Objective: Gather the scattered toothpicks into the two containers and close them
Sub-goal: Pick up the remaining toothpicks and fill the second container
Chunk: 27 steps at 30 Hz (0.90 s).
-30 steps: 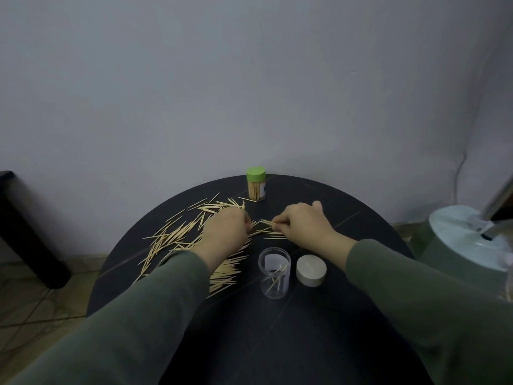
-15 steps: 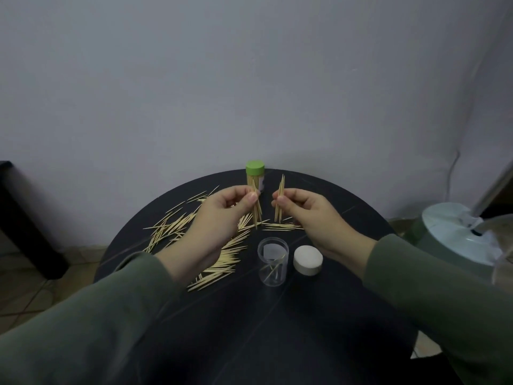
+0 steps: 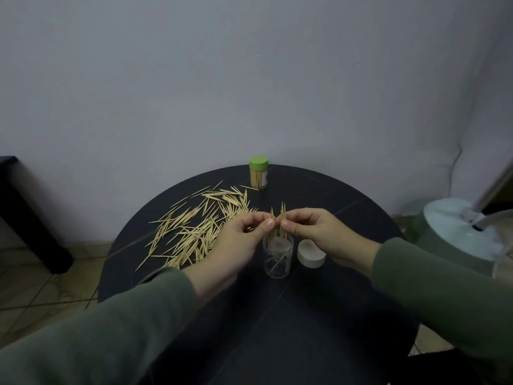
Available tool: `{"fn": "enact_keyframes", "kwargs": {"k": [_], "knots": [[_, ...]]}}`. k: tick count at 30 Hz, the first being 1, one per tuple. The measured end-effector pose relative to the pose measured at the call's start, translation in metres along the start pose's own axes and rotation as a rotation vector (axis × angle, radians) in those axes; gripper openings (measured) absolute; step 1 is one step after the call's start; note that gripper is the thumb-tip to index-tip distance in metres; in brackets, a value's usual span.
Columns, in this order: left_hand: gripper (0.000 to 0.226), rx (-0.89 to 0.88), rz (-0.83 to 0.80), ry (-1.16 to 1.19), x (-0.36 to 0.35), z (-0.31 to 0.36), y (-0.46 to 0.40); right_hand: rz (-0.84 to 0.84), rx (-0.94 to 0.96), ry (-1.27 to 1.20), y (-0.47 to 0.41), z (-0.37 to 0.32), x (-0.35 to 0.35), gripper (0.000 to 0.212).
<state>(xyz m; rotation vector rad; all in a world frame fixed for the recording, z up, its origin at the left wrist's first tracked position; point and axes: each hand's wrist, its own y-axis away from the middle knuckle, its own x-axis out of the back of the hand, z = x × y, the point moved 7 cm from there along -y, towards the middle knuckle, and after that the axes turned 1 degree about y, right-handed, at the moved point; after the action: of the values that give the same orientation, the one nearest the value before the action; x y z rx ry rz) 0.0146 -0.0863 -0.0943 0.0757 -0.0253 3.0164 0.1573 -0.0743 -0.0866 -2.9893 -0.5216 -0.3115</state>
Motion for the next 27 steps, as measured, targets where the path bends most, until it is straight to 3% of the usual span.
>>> {"fn": "enact_keyframes", "kwargs": {"k": [15, 20, 22, 25, 27], "knots": [[0.018, 0.021, -0.097, -0.055, 0.003, -0.005, 0.003, -0.137, 0.068, 0.201, -0.003, -0.001, 0.003, 0.016], [0.019, -0.004, -0.032, -0.042, 0.009, 0.004, -0.002, -0.014, 0.057, 0.13, -0.008, -0.003, 0.012, 0.017], [0.017, -0.036, 0.025, -0.16, 0.017, 0.005, -0.01, 0.082, 0.048, 0.343, -0.014, 0.001, 0.02, 0.016], [0.014, -0.101, 0.062, -0.678, 0.031, -0.001, -0.027, 0.147, 0.029, 0.844, -0.022, 0.007, 0.029, 0.02], [0.029, -0.144, 0.056, -0.932, 0.035, -0.007, -0.037, 0.136, -0.002, 1.081, -0.027, 0.012, 0.032, 0.03]]}}
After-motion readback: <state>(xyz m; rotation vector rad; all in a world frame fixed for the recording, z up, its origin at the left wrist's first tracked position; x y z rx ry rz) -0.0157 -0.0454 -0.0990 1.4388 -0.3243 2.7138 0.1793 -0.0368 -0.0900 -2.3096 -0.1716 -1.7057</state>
